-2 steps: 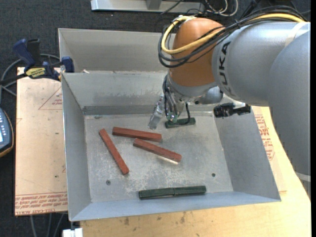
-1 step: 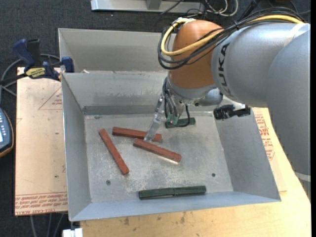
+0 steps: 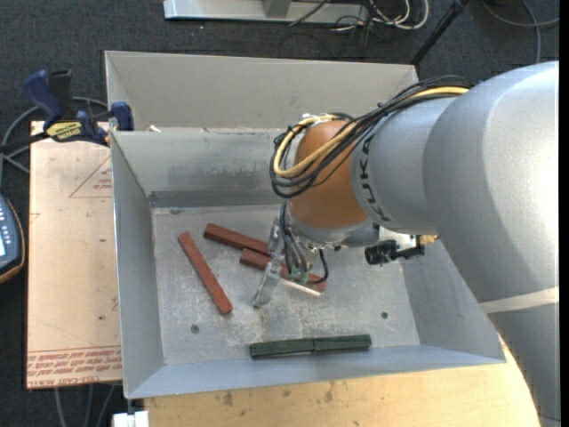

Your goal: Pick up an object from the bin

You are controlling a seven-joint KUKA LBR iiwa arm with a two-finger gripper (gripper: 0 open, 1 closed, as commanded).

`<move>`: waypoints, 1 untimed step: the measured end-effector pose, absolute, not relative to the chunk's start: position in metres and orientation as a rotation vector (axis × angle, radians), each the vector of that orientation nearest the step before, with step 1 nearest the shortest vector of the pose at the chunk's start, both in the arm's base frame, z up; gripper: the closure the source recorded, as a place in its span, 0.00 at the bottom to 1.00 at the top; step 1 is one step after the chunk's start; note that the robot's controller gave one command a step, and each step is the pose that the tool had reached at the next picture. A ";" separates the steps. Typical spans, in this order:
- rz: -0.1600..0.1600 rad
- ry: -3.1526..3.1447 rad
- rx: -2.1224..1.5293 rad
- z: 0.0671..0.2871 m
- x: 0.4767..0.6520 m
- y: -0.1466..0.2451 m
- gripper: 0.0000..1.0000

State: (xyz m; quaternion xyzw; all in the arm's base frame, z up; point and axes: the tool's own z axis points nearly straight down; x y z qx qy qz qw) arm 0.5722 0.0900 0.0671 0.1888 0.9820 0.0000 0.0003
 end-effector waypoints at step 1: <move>0.005 3.129 0.187 0.071 0.607 0.129 0.00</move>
Offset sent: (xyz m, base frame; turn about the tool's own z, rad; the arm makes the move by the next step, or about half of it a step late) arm 0.0330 0.0374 0.0029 -0.2590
